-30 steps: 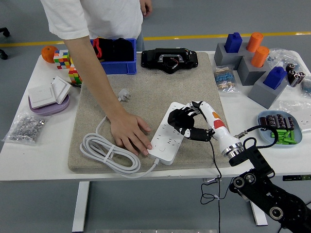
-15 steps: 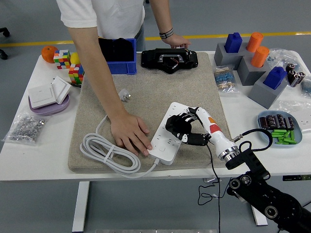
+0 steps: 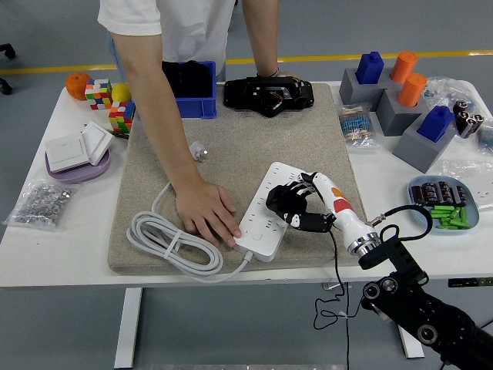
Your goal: Press the white button,pick up the black plug,place it near the board,insert it into the board
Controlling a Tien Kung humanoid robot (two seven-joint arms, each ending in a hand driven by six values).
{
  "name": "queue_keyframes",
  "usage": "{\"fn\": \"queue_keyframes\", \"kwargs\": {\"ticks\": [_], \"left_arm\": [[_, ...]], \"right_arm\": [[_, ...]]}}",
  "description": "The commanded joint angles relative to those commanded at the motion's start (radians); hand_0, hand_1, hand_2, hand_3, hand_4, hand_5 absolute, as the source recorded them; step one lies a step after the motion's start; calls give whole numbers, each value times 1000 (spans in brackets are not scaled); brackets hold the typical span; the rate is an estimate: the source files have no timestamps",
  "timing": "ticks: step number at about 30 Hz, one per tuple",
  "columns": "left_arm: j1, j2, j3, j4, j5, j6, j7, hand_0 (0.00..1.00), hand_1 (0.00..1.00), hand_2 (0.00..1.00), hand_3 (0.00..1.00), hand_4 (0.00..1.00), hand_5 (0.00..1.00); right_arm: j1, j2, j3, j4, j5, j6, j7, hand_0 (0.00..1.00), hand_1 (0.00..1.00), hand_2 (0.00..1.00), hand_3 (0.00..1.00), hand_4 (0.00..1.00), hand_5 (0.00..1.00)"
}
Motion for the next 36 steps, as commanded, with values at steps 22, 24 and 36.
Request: {"fn": "queue_keyframes", "kwargs": {"ticks": [22,24,36], "left_arm": [[1,4,7,0,5,-2,3,707,663,590,683,649,287],[2,4,7,0,6,-3,3,708,663,590,683,649,287],[3,2,9,0,3,-2,2,708,663,590,683,649,287]], "right_arm": [[-4,-5,7,-26,2,-1,8,379,303,299,432,783,2],[-7,-6,10,-27,0,-1,8,379,303,298,432,782,2],[-14,-10,16,-29,-4,2,8,379,303,298,433,782,2]]}}
